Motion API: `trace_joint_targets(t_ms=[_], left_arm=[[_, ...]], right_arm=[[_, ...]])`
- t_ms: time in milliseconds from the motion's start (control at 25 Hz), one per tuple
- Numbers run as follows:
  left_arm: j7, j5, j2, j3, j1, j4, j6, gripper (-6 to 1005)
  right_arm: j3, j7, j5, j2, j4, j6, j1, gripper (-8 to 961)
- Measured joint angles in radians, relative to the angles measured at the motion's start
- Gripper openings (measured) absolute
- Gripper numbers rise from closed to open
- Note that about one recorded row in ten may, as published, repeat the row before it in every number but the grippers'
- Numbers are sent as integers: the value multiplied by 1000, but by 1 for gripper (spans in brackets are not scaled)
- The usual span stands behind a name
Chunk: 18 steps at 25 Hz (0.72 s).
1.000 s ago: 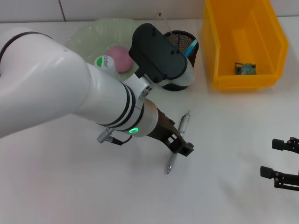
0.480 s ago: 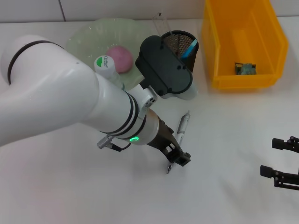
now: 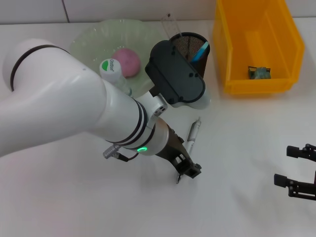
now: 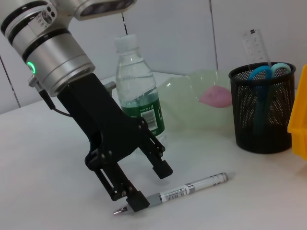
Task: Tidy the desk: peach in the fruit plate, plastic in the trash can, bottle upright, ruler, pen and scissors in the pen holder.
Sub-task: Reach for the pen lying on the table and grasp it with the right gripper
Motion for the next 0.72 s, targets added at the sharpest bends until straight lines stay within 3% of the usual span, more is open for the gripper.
trace_joint_targets(t_ms=[720], left_arm=[[2, -3, 0, -9, -11, -6, -2, 746]], right_arm=[[2, 1, 0, 0, 4, -1, 2, 830]])
